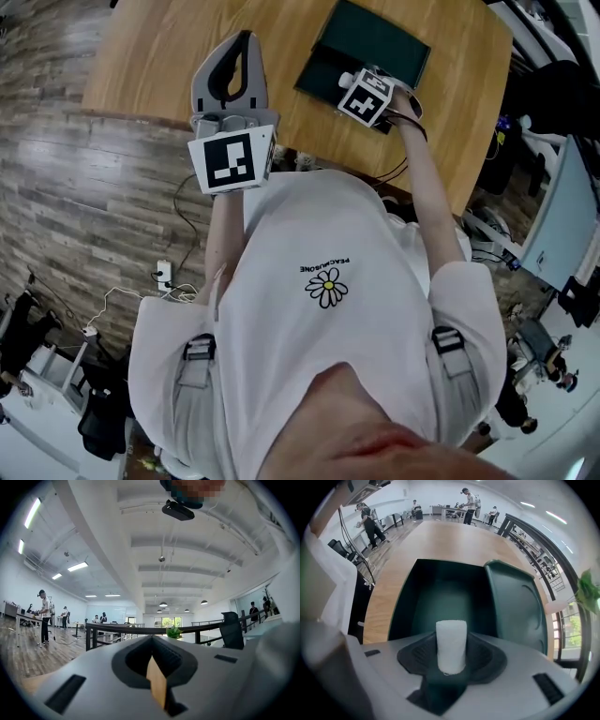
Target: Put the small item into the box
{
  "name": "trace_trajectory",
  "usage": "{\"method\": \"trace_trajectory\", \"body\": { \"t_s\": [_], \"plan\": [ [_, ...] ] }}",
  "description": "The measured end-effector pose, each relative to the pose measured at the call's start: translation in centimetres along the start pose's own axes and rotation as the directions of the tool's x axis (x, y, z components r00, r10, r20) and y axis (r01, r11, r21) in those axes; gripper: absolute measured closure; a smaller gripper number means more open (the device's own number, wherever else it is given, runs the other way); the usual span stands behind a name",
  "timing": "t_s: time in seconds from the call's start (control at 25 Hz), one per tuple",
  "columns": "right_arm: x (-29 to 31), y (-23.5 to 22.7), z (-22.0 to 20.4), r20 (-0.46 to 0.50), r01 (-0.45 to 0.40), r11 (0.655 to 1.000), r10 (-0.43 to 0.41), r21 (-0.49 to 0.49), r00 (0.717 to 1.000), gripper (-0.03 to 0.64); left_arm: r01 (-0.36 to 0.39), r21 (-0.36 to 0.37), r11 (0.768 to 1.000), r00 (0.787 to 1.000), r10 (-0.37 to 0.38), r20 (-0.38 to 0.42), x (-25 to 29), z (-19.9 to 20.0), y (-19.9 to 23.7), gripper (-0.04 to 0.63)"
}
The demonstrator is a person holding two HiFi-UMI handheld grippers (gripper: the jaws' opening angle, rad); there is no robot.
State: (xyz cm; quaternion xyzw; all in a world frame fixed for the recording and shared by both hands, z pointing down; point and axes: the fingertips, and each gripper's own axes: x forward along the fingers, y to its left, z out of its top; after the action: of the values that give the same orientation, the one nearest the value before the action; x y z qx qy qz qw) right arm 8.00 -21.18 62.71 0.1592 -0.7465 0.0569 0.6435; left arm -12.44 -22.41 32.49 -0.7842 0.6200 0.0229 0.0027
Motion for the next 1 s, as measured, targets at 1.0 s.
{"method": "trace_trajectory", "body": {
  "t_s": [1.0],
  "plan": [
    [-1.5,-0.3,0.0,0.12,0.094,0.995,-0.098,0.041,0.988,0.387,0.067,0.014,0.998,0.997,-0.067,0.047,0.5,1.2,-2.2,0.578]
  ]
}}
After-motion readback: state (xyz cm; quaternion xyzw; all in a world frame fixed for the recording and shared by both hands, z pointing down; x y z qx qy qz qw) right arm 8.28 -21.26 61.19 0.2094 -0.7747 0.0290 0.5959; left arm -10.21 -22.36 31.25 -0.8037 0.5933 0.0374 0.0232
